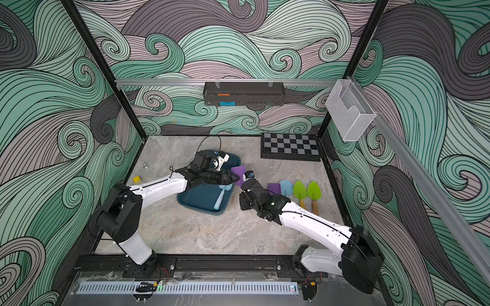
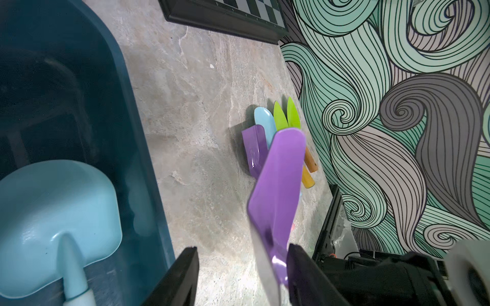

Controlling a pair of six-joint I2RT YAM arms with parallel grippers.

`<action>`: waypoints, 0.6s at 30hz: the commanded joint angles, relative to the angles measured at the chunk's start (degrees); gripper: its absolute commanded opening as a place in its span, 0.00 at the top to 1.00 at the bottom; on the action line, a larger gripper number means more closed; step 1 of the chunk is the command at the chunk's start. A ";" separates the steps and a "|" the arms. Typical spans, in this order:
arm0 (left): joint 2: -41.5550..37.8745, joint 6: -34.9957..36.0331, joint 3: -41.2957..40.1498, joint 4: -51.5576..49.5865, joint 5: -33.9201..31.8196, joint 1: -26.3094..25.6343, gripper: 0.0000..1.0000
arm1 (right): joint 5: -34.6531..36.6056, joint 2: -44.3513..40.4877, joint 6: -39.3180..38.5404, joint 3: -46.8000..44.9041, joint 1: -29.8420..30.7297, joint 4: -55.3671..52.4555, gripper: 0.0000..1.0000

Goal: Put the shovel into the storage box
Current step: Pick up the shovel from the center of the board.

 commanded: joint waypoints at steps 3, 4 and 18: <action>0.23 -0.71 2.53 1.98 -0.98 -1.02 0.48 | 1.78 0.10 -0.26 0.86 1.27 -0.17 0.96; 0.38 -0.58 2.67 1.84 -0.98 -1.09 0.53 | 1.88 -0.02 -0.04 0.70 1.43 -0.05 0.96; 0.28 -0.19 3.48 2.40 -0.12 -1.58 1.00 | 3.09 -0.69 -1.11 0.65 2.33 0.62 0.40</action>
